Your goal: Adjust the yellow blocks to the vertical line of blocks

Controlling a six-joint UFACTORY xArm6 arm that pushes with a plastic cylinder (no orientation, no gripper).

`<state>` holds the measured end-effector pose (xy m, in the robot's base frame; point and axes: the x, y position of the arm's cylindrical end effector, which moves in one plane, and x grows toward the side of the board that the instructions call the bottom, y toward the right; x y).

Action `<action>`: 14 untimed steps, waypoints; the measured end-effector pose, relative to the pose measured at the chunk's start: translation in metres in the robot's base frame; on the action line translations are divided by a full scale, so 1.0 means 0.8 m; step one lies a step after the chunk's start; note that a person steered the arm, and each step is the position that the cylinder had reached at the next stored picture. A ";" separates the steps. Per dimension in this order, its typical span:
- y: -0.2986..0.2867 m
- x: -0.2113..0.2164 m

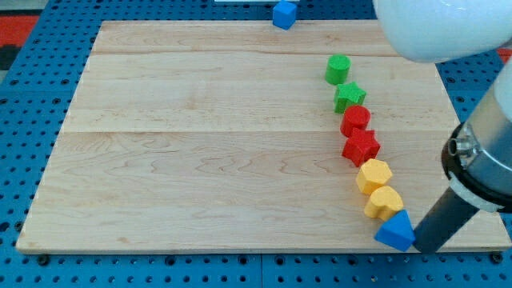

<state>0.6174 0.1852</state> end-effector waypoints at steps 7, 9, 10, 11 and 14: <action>0.150 -0.020; 0.142 -0.020; 0.085 -0.019; 0.044 -0.035; 0.005 -0.062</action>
<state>0.5676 0.1895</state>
